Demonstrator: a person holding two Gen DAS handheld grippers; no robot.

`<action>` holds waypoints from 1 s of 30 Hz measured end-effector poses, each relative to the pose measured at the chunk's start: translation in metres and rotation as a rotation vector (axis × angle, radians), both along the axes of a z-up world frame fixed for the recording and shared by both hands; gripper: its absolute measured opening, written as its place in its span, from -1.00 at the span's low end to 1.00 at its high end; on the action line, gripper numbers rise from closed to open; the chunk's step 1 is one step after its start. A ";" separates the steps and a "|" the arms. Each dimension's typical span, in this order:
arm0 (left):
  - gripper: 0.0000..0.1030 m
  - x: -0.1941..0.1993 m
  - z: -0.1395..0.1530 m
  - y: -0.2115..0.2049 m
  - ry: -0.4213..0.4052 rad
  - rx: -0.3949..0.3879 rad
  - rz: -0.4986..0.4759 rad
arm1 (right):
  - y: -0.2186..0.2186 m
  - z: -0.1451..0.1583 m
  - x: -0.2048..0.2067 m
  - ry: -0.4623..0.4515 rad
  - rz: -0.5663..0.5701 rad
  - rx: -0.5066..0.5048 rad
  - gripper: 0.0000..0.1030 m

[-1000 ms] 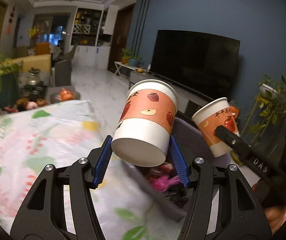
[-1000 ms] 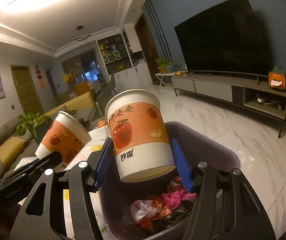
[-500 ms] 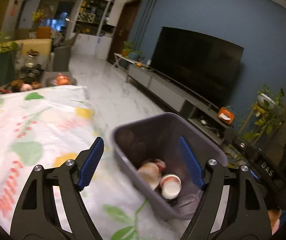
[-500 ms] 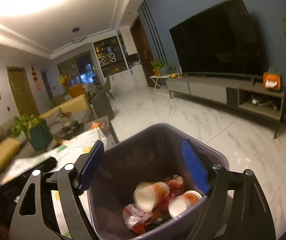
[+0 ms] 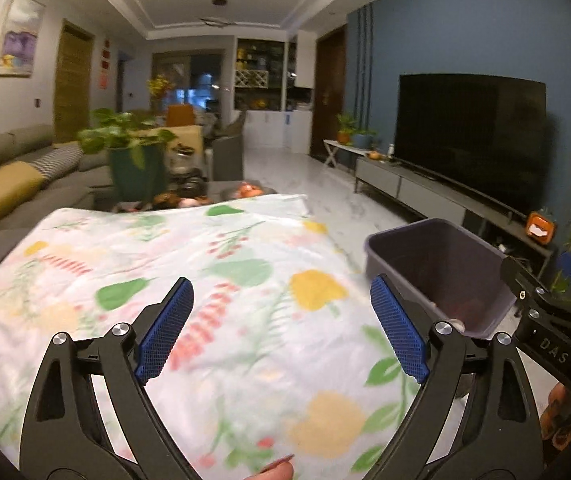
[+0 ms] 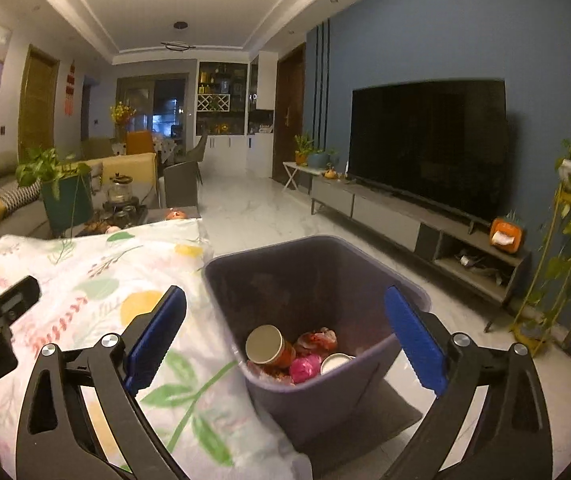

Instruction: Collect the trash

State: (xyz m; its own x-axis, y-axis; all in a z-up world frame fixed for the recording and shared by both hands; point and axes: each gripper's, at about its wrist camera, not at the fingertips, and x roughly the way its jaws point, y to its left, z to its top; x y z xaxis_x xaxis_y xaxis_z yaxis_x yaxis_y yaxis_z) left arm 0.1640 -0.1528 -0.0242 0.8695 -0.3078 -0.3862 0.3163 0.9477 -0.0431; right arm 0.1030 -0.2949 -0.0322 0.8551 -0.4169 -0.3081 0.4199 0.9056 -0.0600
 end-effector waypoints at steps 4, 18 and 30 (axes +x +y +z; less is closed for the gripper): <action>0.72 -0.037 0.003 0.028 -0.033 0.014 0.024 | 0.023 0.003 -0.022 0.009 0.039 0.001 0.86; 0.74 -0.118 -0.001 0.100 -0.010 -0.014 0.061 | 0.085 0.013 -0.101 0.000 0.101 0.031 0.87; 0.74 -0.154 -0.001 0.116 -0.014 -0.037 0.067 | 0.108 0.007 -0.135 -0.014 0.135 0.035 0.87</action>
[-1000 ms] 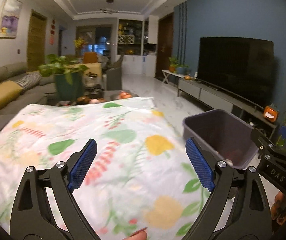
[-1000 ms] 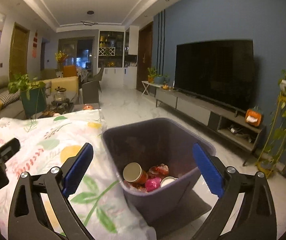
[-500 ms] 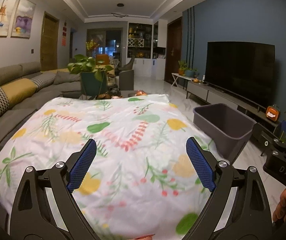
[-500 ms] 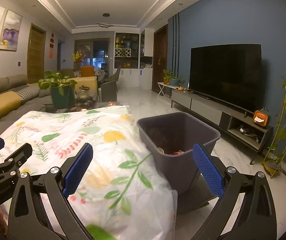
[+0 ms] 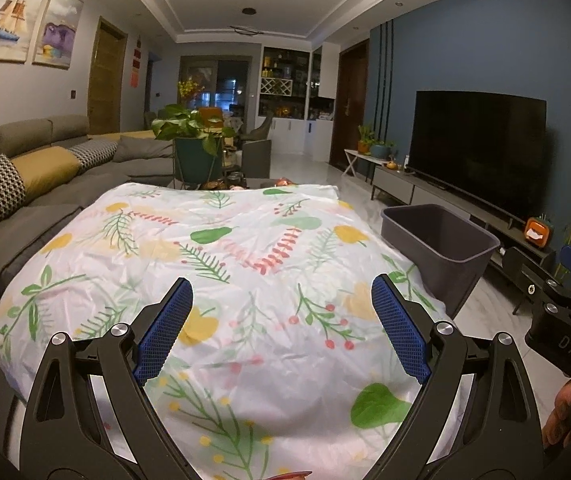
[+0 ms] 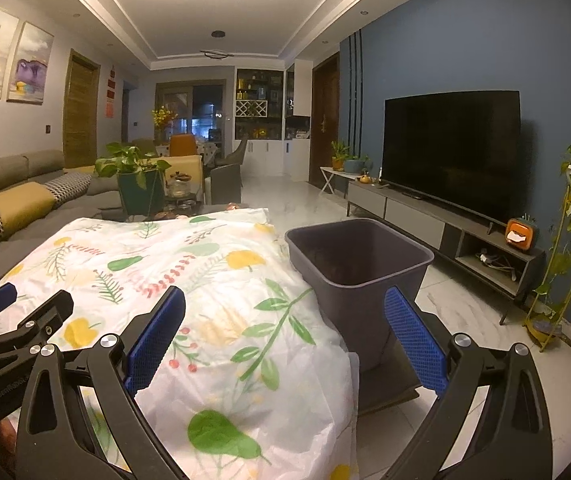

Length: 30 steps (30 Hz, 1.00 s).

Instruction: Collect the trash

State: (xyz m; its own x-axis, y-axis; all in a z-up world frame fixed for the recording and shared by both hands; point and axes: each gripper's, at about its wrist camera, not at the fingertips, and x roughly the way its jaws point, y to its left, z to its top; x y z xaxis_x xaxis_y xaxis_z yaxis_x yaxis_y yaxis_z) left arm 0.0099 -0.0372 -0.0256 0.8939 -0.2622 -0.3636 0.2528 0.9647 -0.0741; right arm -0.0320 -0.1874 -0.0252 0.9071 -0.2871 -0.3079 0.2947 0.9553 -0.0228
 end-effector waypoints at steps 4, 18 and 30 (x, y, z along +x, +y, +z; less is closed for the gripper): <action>0.74 -0.005 0.001 0.002 -0.009 0.002 0.001 | 0.004 0.001 -0.005 -0.010 0.004 -0.001 0.87; 0.74 -0.014 0.005 0.004 -0.025 -0.009 -0.005 | 0.008 0.005 -0.012 -0.028 0.003 0.005 0.87; 0.74 -0.014 0.005 0.003 -0.027 -0.009 -0.007 | 0.009 0.007 -0.014 -0.036 0.001 0.004 0.87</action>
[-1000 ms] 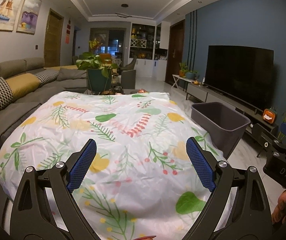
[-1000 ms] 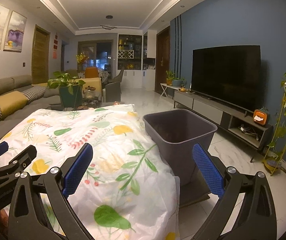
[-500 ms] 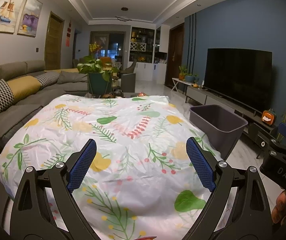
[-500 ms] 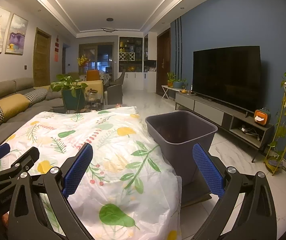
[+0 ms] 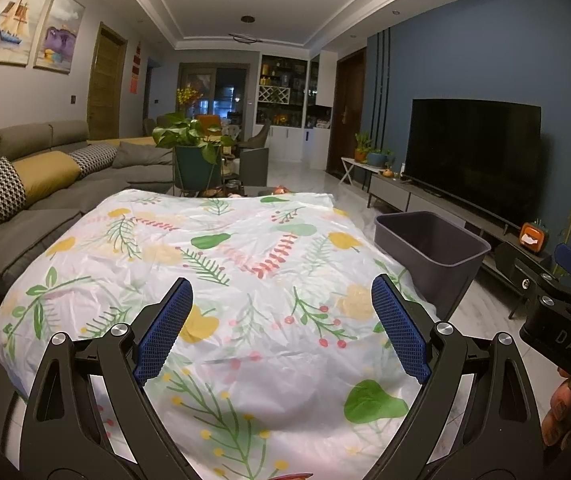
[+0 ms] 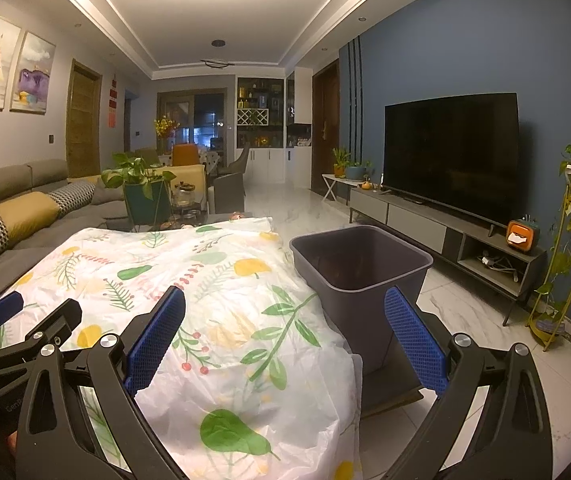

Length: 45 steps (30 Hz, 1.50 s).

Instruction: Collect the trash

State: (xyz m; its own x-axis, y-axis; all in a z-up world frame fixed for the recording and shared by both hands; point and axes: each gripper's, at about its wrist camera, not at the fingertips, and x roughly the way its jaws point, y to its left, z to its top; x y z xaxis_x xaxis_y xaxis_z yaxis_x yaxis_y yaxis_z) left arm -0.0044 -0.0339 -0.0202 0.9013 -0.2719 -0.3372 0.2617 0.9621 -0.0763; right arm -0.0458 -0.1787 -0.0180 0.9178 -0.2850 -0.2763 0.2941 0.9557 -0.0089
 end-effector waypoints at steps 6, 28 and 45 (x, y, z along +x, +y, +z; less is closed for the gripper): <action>0.74 -0.001 0.000 0.000 -0.001 0.000 -0.002 | -0.001 0.002 -0.001 -0.009 -0.004 0.000 0.87; 0.74 -0.003 0.002 -0.005 -0.001 -0.001 -0.008 | -0.002 0.003 0.000 -0.012 -0.004 0.000 0.87; 0.74 -0.002 0.002 -0.004 -0.002 -0.001 -0.008 | -0.002 0.002 0.001 -0.013 -0.004 0.000 0.87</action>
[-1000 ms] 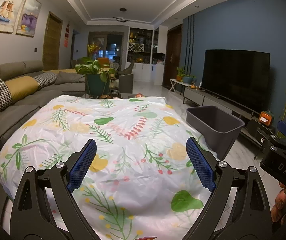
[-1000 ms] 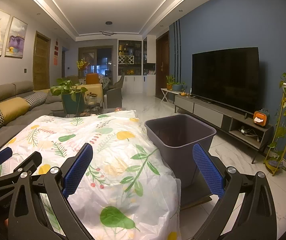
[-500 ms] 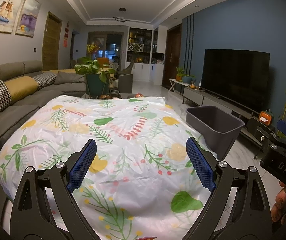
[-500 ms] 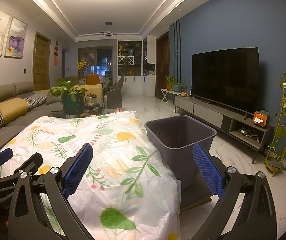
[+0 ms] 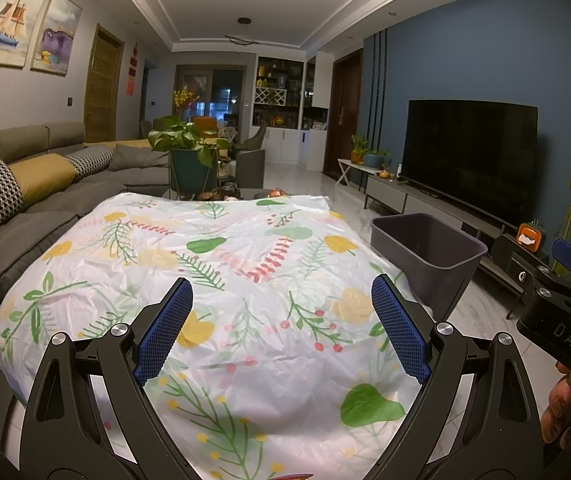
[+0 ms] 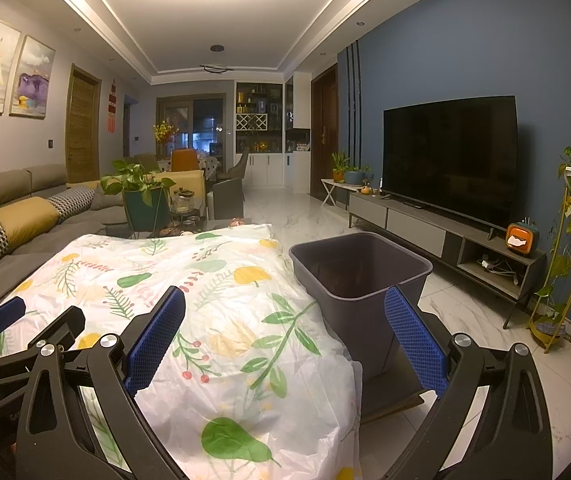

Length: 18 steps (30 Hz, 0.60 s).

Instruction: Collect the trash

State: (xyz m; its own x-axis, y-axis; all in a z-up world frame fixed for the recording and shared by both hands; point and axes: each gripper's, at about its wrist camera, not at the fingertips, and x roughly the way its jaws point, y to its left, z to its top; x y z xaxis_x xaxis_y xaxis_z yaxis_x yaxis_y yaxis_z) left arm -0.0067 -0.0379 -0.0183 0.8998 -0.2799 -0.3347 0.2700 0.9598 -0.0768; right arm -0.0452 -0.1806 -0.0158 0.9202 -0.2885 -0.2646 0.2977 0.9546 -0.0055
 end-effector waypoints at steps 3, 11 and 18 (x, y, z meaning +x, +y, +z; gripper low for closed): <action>0.74 0.000 0.000 0.000 -0.001 0.000 0.000 | 0.000 0.000 0.000 -0.001 0.001 0.002 0.87; 0.74 0.000 0.000 0.000 -0.001 -0.001 0.000 | 0.001 0.003 0.003 0.003 -0.004 0.002 0.87; 0.74 0.000 0.000 0.000 0.000 -0.001 -0.001 | 0.000 0.002 0.002 0.003 -0.004 0.001 0.87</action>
